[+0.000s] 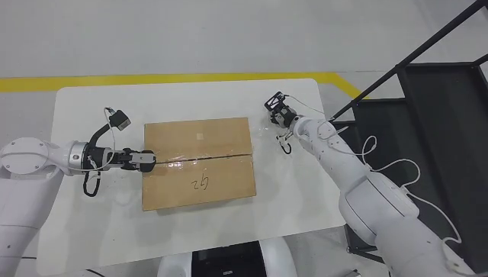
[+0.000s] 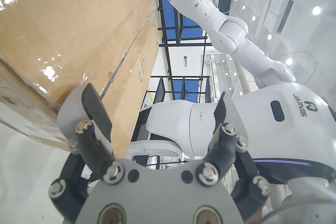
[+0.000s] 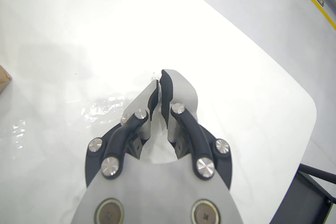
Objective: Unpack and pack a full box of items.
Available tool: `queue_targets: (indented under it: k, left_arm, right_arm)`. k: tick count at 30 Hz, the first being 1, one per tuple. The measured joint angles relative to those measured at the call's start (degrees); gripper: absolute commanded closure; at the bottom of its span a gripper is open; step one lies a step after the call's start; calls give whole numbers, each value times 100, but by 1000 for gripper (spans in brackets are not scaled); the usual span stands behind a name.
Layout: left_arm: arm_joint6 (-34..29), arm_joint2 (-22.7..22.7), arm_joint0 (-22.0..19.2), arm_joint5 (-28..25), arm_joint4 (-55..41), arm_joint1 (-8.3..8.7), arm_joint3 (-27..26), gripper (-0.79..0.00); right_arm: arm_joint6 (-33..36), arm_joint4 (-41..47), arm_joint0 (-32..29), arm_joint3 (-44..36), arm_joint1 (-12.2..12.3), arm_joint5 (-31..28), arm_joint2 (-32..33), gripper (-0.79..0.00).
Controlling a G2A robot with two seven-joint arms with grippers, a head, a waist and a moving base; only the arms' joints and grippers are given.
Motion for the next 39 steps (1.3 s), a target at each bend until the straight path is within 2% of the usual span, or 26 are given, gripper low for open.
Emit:
queue_targets:
  k: [9, 16, 22, 25, 30, 39]
  left_arm:
    - [0, 0, 0, 0, 0, 0, 0, -785]
    - [0, 0, 0, 0, 0, 0, 0, -785]
    - [0, 0, 0, 0, 0, 0, 0, -785]
    - [0, 0, 0, 0, 0, 0, 0, -785]
    - [0, 0, 0, 0, 0, 0, 0, -785]
    - [0, 0, 0, 0, 0, 0, 0, -785]
  right_arm:
    - [-536, 101, 86, -35, 129, -157, 151, 0]
    - [-914, 673, 50, -185, 331, -984, 514, 0]
    - [-832, 1137, -96, -539, 548, -1783, 843, 0]
    - [-607, 1360, -220, -938, 680, -2126, 1038, 0]
    - [10, 1872, -690, -2118, 941, -2724, 1476, 0]
    - [2126, 3617, -2046, -5056, 1399, -3070, 2553, 0]
